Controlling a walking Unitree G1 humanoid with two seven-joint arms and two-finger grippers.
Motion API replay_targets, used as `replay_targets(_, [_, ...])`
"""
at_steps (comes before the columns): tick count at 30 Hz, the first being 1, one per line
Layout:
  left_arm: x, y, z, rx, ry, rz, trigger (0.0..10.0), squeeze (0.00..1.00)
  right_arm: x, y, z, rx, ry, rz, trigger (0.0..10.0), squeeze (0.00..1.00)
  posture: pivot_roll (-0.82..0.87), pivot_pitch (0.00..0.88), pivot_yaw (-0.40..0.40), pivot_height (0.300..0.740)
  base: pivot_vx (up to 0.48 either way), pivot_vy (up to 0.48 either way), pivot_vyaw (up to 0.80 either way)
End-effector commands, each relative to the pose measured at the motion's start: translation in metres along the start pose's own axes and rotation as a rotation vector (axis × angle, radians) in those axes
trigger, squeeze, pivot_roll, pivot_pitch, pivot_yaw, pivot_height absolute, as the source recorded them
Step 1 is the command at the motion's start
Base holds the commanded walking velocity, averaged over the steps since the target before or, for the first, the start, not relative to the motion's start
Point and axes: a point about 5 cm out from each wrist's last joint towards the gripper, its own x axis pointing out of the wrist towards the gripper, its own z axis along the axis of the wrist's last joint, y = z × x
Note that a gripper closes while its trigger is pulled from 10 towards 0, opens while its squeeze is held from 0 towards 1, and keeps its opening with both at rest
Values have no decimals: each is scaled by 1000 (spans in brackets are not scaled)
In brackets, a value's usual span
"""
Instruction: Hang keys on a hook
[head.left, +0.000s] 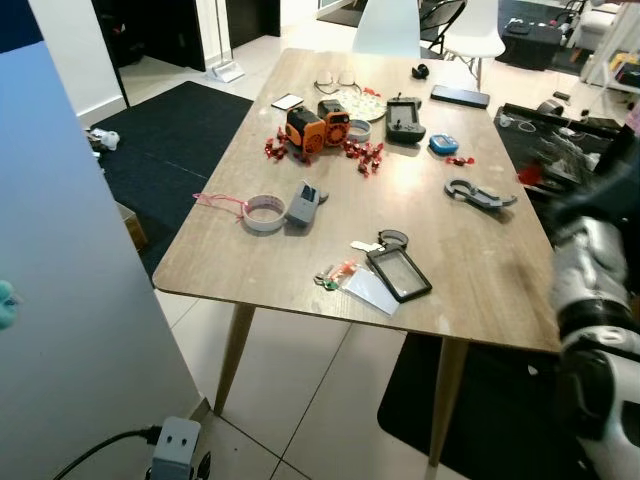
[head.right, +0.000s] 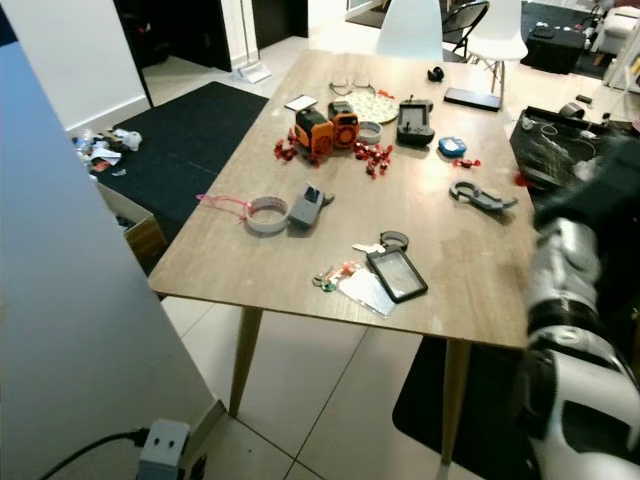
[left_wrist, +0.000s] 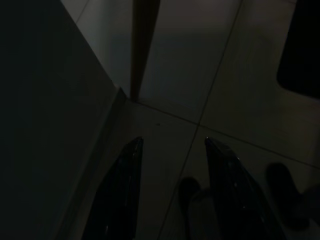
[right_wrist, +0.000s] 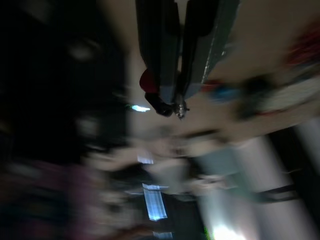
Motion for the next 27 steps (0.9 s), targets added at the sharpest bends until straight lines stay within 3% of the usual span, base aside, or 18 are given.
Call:
replay_targets(1, [-4,-3,-7,-7,22,-3,10000,0,0,-10,4,20,-26,-52,0,0,69,81,-56,740,0,0,0])
replay_targets(2, [-4,-4,-8,-8,23,-4,10000,0,-7,-36,1,5,-14,-126,0,0,69,78,-58,740,0,0,0])
replay_targets(3, [-4,-4,-8,-8,23,-4,10000,0,-7,-36,1,5,-14,-126,0,0,69,78,-58,740,0,0,0])
replay_targets(5, [-6,-4,-10,-11,27,0,10000,0,-32,-90,-14,-44,58,-270,0,0,69,75,-62,740,0,0,0])
replay_targets(6, [-6,-4,-10,-11,27,0,10000,0,-32,-90,-14,-44,58,-270,0,0,69,75,-62,740,0,0,0])
replay_targets(7, [-6,-4,-11,-12,29,2,10000,0,-43,-107,-21,-70,93,-312,0,0,71,75,-65,740,0,0,0])
replay_targets(8, [-6,-4,-11,-12,29,2,10000,0,-43,-107,-21,-70,93,-312,0,0,71,75,-65,740,0,0,0])
replay_targets(10, [-8,-4,-13,-16,35,11,10000,0,-71,-131,-45,-115,196,-376,0,0,75,74,-71,740,0,0,0])
replay_targets(12, [-8,-3,-13,-17,37,14,10000,0,-79,-136,-52,-129,231,-391,0,0,75,74,-71,740,0,0,0])
replay_targets(13, [-9,-2,-15,-19,46,21,10000,0,-100,-142,-74,-166,326,-399,0,0,81,70,-77,740,0,0,0])
replay_targets(15, [-9,-2,-15,-19,46,21,10000,0,-100,-142,-74,-166,326,-399,0,0,81,70,-77,740,0,0,0])
replay_targets(17, [-10,-2,-17,-22,54,26,10000,0,-118,-140,-95,-198,419,-370,0,0,83,69,-80,740,0,0,0])
replay_targets(18, [-10,-2,-17,-22,54,26,10000,0,-118,-140,-95,-198,419,-370,0,0,83,69,-80,740,0,0,0])
replay_targets(20, [-12,-2,-21,-26,68,28,10000,0,-149,-126,-133,-187,613,-279,0,0,83,63,-81,740,0,0,0])
replay_targets(23, [-12,-3,-22,-29,78,28,10000,0,-166,-118,-151,-179,713,-227,0,0,76,59,-72,740,0,0,0])
replay_targets(24, [-14,-6,-26,-38,102,25,10000,0,-205,-93,-186,-204,930,-57,0,0,77,56,-72,740,0,0,0])
replay_targets(25, [-14,-6,-26,-38,102,25,10000,0,-205,-93,-186,-204,930,-57,0,0,77,56,-72,740,0,0,0])
replay_targets(27, [-14,-7,-29,-55,117,36,10000,0,-226,-78,-201,-226,1023,43,0,0,76,54,-71,740,0,0,0])
